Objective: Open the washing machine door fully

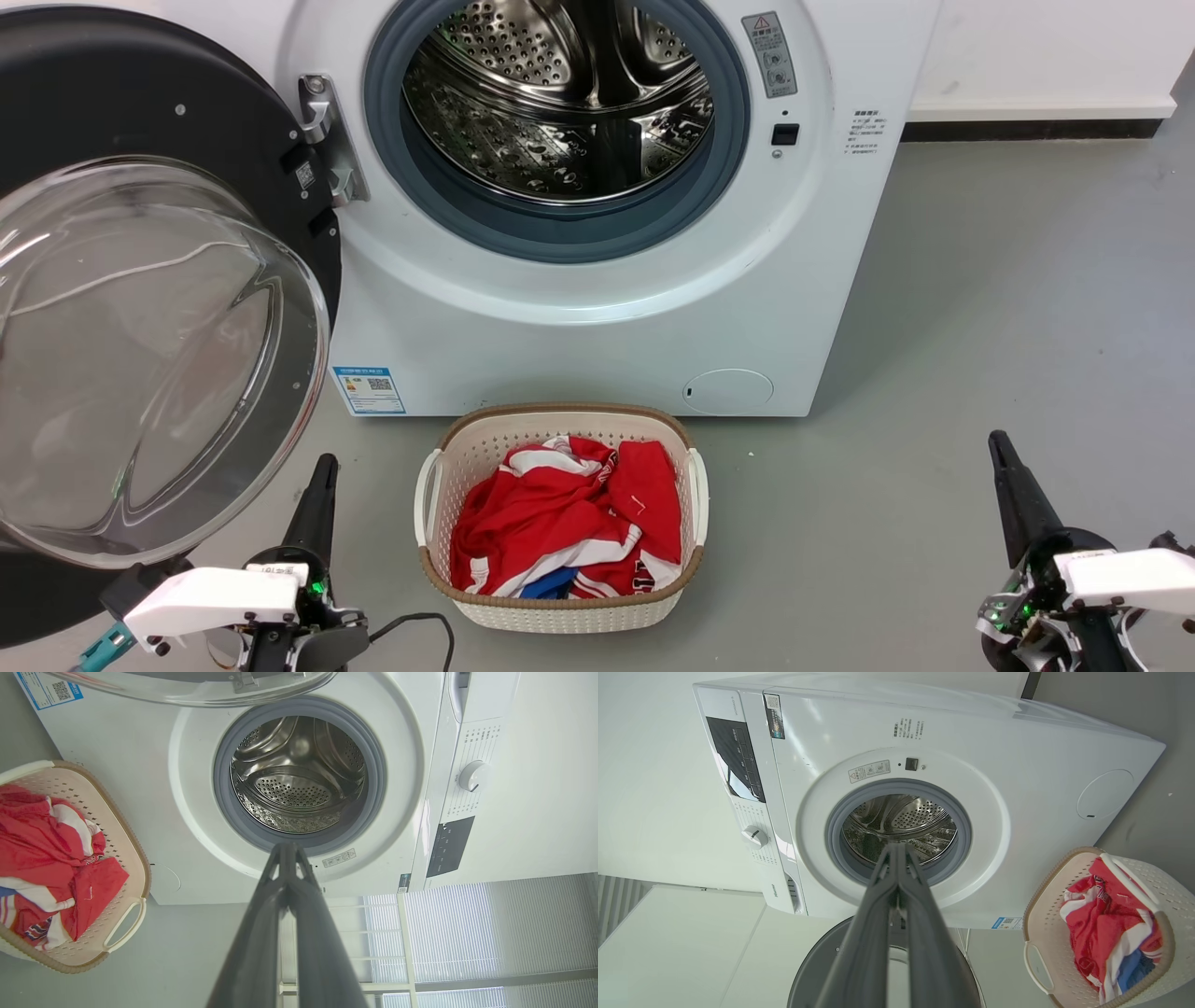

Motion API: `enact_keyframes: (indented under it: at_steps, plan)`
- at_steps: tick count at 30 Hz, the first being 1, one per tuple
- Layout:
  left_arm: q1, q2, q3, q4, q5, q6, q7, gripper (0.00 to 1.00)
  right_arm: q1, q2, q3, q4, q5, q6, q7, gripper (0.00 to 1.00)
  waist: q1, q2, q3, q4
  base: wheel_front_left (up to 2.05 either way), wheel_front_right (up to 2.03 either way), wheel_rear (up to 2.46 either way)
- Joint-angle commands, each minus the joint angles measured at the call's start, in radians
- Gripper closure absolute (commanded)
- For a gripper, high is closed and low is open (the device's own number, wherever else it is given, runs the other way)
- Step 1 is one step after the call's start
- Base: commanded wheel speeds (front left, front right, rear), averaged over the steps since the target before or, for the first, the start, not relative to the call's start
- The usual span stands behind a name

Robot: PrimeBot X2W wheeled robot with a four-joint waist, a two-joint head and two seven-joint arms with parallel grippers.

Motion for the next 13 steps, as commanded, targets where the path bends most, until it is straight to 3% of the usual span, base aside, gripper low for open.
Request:
enact_keyframes:
  at_steps: [1, 13]
  plan:
    - [-0.014, 0.0, 0.004, 0.002, -0.017, -0.006, 0.003, 1.0, -0.023, 0.0, -0.003, 0.001, 0.016, 0.0, 0.004, 1.0, 0.0, 0.0, 0.0, 0.0, 0.0, 0.0, 0.0]
    - [-0.027, 0.0, 0.01, 0.01, -0.106, -0.011, 0.028, 1.0, -0.042, 0.003, -0.009, 0.019, 0.098, 0.0, 0.03, 1.0, 0.0, 0.0, 0.003, 0.002, 0.0, 0.0, 0.0]
